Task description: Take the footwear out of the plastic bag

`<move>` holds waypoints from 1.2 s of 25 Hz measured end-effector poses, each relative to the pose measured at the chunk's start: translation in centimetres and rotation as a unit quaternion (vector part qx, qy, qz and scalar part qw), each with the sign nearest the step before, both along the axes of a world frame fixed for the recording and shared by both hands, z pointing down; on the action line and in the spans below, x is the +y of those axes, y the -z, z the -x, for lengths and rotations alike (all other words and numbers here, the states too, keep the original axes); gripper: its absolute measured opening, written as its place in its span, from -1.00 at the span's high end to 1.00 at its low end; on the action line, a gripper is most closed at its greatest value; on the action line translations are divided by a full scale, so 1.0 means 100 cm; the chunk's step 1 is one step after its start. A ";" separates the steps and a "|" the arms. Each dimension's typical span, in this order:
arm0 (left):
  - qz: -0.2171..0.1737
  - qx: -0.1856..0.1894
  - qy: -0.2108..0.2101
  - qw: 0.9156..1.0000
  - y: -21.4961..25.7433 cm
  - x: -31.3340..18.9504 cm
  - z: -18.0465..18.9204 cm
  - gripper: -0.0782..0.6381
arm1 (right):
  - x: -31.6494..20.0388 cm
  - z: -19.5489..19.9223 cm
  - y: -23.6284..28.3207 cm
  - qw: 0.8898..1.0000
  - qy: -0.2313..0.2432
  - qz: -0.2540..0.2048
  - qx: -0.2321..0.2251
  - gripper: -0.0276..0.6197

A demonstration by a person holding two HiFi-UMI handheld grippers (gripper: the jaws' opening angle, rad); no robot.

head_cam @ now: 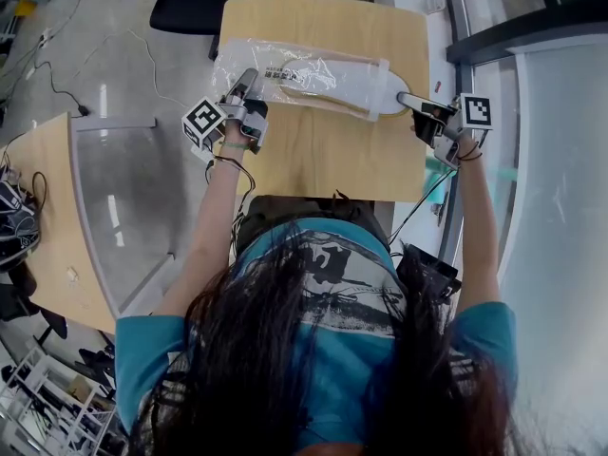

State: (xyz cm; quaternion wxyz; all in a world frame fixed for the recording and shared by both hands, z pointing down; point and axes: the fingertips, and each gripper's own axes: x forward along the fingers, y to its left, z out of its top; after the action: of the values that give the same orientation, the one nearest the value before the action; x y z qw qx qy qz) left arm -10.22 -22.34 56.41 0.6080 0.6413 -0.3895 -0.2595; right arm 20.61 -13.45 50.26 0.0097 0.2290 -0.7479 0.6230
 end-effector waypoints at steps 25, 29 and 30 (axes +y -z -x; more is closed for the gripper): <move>0.159 -0.559 -0.018 0.814 -0.104 0.031 0.038 0.78 | -0.008 -0.110 0.064 0.978 -0.147 -0.096 0.112 0.68; 0.154 -0.548 -0.018 0.822 -0.103 0.027 0.023 0.78 | -0.018 -0.090 0.093 0.979 -0.160 -0.125 0.030 0.68; 0.153 -0.541 -0.020 0.827 -0.103 0.026 0.018 0.78 | -0.022 -0.081 0.097 0.979 -0.158 -0.129 0.005 0.68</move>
State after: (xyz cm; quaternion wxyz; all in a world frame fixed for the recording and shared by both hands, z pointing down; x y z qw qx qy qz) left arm -12.04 -19.71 66.72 0.3957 0.5853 -0.6776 0.2039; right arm 28.71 -15.64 40.57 -0.1148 0.3464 -0.7763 0.5140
